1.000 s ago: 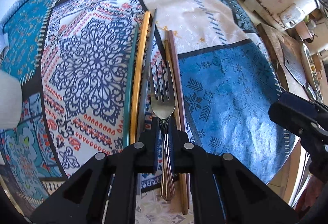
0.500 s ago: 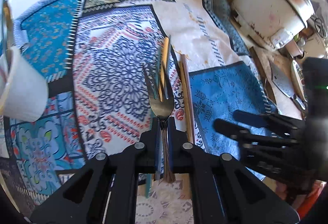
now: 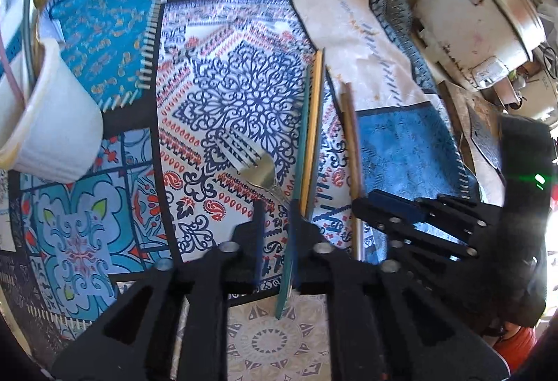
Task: Organize utensils
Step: 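Grasp the silver fork with the left tool while the right tool grasps a pink chopstick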
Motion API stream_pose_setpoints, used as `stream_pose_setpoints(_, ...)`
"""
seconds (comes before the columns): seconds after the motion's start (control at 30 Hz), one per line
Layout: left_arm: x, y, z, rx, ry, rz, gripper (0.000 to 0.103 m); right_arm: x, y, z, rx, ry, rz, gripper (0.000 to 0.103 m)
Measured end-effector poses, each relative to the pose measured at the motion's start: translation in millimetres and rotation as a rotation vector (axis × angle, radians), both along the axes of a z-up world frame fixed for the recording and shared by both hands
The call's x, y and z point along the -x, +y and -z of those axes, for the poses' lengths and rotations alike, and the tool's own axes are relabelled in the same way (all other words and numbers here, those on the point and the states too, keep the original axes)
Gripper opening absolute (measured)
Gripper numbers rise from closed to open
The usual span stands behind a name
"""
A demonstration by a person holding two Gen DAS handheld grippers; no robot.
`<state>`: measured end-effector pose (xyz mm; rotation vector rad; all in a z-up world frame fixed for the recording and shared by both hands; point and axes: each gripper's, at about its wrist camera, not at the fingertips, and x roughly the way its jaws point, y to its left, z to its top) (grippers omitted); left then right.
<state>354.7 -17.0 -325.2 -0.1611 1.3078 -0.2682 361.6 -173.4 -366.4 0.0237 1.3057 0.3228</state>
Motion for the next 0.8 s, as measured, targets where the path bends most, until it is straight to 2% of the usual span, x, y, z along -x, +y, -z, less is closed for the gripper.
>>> stream_pose_setpoints(0.03,-2,1,3,0.004,0.006,-0.011,0.027,0,0,0,0.003,-0.003,0.000,0.013)
stream_pose_setpoints(0.1,-6,2,9,0.020,0.023,-0.033,0.030,1,-6,-1,0.010,-0.012,0.008,0.011)
stream_pose_setpoints(0.23,-15,0,22,0.026,0.061,-0.066,0.030,-3,-22,-2,0.046,-0.027,0.033,0.009)
stream_pose_setpoints(0.37,-25,-4,31,0.019,0.080,-0.076,0.030,-11,-46,-1,0.049,0.002,0.086,0.009)
stream_pose_setpoints(0.53,-35,-11,31,0.005,0.044,-0.077,0.032,-11,-67,-6,-0.055,0.047,0.136,0.009)
stream_pose_setpoints(0.8,-48,-27,31,-0.100,-0.033,-0.065,0.029,-10,-51,4,-0.080,0.079,0.113,0.012)
